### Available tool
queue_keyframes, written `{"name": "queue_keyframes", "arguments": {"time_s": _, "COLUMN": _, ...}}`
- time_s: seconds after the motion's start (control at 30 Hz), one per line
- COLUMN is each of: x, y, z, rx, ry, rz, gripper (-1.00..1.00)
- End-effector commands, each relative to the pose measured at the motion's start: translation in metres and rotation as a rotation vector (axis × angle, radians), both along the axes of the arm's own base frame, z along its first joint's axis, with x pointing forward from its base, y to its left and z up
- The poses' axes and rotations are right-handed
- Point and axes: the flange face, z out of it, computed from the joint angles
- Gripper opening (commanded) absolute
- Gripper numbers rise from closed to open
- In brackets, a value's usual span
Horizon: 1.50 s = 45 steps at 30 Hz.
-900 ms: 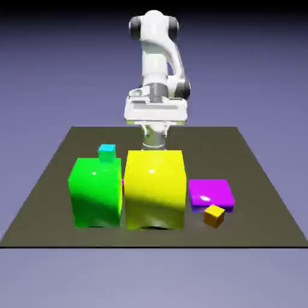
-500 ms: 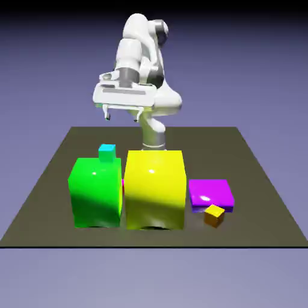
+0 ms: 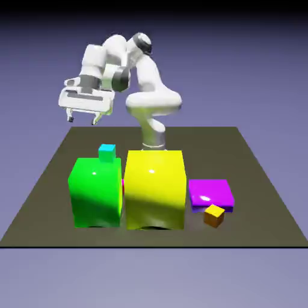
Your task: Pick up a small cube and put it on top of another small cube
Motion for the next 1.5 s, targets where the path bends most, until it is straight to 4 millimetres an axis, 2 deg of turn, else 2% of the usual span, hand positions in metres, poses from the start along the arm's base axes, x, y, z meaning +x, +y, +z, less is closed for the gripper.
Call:
{"name": "queue_keyframes", "arguments": {"time_s": 0.0, "x": -0.005, "y": -0.007, "z": -0.009, "rx": 0.008, "ry": 0.013, "rz": -0.015, "gripper": 0.00}}
{"name": "queue_keyframes", "arguments": {"time_s": 0.17, "x": -0.026, "y": -0.037, "z": -0.061, "rx": 0.051, "ry": 0.084, "rz": -0.085, "gripper": 0.00}}
{"name": "queue_keyframes", "arguments": {"time_s": 0.33, "x": -0.039, "y": -0.055, "z": -0.122, "rx": 0.097, "ry": 0.166, "rz": -0.145, "gripper": 0.00}}
{"name": "queue_keyframes", "arguments": {"time_s": 0.57, "x": -0.045, "y": -0.055, "z": -0.216, "rx": 0.156, "ry": 0.294, "rz": -0.208, "gripper": 0.00}}
{"name": "queue_keyframes", "arguments": {"time_s": 0.8, "x": -0.035, "y": -0.056, "z": -0.307, "rx": 0.168, "ry": 0.325, "rz": -0.218, "gripper": 0.00}}
{"name": "queue_keyframes", "arguments": {"time_s": 0.83, "x": -0.035, "y": -0.056, "z": -0.307, "rx": 0.168, "ry": 0.325, "rz": -0.218, "gripper": -1.00}}
{"name": "queue_keyframes", "arguments": {"time_s": 0.87, "x": -0.035, "y": -0.056, "z": -0.307, "rx": 0.168, "ry": 0.325, "rz": -0.218, "gripper": -1.00}}
{"name": "queue_keyframes", "arguments": {"time_s": 1.03, "x": -0.043, "y": -0.052, "z": -0.242, "rx": 0.168, "ry": 0.324, "rz": -0.219, "gripper": -1.00}}
{"name": "queue_keyframes", "arguments": {"time_s": 1.1, "x": -0.044, "y": -0.056, "z": -0.221, "rx": 0.111, "ry": 0.352, "rz": -0.229, "gripper": -1.00}}
{"name": "queue_keyframes", "arguments": {"time_s": 1.13, "x": -0.043, "y": -0.056, "z": -0.218, "rx": 0.085, "ry": 0.368, "rz": -0.229, "gripper": -1.00}}
{"name": "queue_keyframes", "arguments": {"time_s": 1.47, "x": -0.034, "y": -0.032, "z": -0.267, "rx": -0.087, "ry": 0.513, "rz": -0.133, "gripper": -1.00}}
